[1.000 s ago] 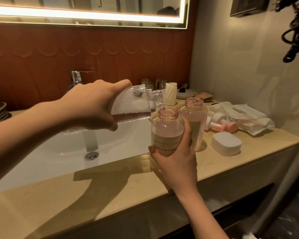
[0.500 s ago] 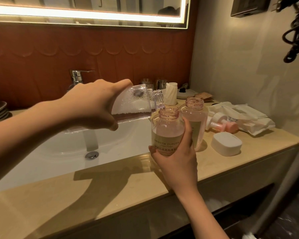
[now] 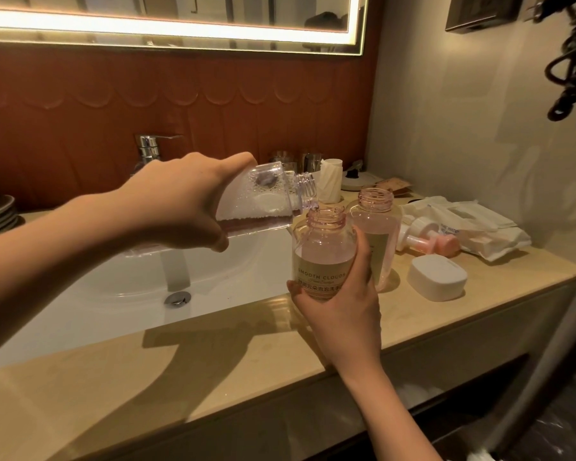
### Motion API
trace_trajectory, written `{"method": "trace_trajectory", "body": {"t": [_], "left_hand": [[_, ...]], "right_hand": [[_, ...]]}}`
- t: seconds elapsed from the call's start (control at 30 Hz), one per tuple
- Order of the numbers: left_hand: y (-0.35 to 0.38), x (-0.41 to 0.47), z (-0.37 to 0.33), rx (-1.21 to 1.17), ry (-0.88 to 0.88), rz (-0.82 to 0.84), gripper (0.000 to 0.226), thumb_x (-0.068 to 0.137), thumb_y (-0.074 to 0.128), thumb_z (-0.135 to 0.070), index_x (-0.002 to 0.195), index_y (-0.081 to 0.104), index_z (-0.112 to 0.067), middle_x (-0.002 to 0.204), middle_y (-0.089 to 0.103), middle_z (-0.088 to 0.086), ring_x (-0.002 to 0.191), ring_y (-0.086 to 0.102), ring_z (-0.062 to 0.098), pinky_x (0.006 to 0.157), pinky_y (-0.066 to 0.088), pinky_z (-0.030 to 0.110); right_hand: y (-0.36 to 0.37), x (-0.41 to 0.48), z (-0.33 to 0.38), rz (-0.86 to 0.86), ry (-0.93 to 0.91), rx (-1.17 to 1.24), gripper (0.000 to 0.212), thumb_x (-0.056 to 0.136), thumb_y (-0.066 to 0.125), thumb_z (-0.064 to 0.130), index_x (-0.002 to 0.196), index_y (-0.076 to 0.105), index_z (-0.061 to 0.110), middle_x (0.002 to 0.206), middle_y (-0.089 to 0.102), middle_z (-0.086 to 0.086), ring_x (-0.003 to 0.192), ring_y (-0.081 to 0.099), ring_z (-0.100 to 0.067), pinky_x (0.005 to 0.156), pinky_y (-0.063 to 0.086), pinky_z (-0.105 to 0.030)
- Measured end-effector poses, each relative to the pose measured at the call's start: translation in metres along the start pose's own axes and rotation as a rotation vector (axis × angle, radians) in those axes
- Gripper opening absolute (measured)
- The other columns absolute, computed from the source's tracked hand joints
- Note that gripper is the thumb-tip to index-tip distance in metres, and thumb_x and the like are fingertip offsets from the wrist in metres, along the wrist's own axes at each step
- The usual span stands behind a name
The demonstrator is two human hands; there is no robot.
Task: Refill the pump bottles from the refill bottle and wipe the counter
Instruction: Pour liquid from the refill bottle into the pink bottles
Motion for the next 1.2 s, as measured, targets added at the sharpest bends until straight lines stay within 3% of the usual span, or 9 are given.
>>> {"method": "trace_trajectory", "body": {"t": [1.2], "left_hand": [[0.0011, 0.0008, -0.0015, 0.044, -0.006, 0.002, 0.103, 0.072, 0.077, -0.031, 0.148, 0.008, -0.03, 0.123, 0.056, 0.006, 0.088, 0.054, 0.021, 0.061, 0.053, 0.028]], "right_hand": [[0.001, 0.0007, -0.0004, -0.006, 0.007, 0.01, 0.103, 0.071, 0.075, 0.042, 0.14, -0.001, 0.048, 0.15, 0.025, 0.005, 0.13, 0.037, -0.024, 0.096, 0.046, -0.049]]}}
Point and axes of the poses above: each hand's wrist, its own x-axis towards the middle knuckle, its own y-axis out of the palm, z = x × y, the point moved 5 cm from there along x, towards the middle knuckle
